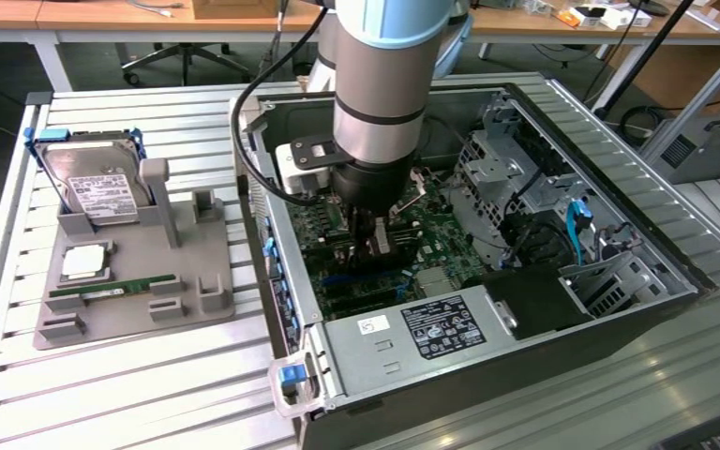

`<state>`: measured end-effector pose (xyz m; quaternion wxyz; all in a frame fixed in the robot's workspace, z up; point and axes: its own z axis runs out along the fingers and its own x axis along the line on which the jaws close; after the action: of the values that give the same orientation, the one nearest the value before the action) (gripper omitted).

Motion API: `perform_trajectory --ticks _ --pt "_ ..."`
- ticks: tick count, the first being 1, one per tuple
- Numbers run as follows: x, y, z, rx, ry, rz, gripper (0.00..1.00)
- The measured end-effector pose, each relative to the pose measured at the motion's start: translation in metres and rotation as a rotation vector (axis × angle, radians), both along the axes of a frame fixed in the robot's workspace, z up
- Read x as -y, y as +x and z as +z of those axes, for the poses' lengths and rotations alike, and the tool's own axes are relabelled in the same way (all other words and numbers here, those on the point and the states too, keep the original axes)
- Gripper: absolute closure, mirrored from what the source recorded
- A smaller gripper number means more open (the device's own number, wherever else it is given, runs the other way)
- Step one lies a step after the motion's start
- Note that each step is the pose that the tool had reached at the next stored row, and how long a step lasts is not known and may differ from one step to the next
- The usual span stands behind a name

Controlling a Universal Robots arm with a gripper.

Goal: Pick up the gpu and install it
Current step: 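Insert the gpu into the slot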

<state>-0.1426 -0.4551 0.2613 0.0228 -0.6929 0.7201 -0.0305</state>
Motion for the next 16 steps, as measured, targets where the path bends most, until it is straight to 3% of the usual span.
perform_trajectory --ticks 7,10,14,16 --pt "-0.0003 0.0 0.0002 -0.0002 -0.0011 0.013 0.73" --pt "-0.0012 0.0 0.0001 0.0 -0.005 0.025 0.73" --pt "-0.0046 0.0 0.0001 -0.0003 -0.0184 0.036 0.73" --pt "-0.0048 0.0001 0.0001 -0.0003 -0.0196 0.04 0.73"
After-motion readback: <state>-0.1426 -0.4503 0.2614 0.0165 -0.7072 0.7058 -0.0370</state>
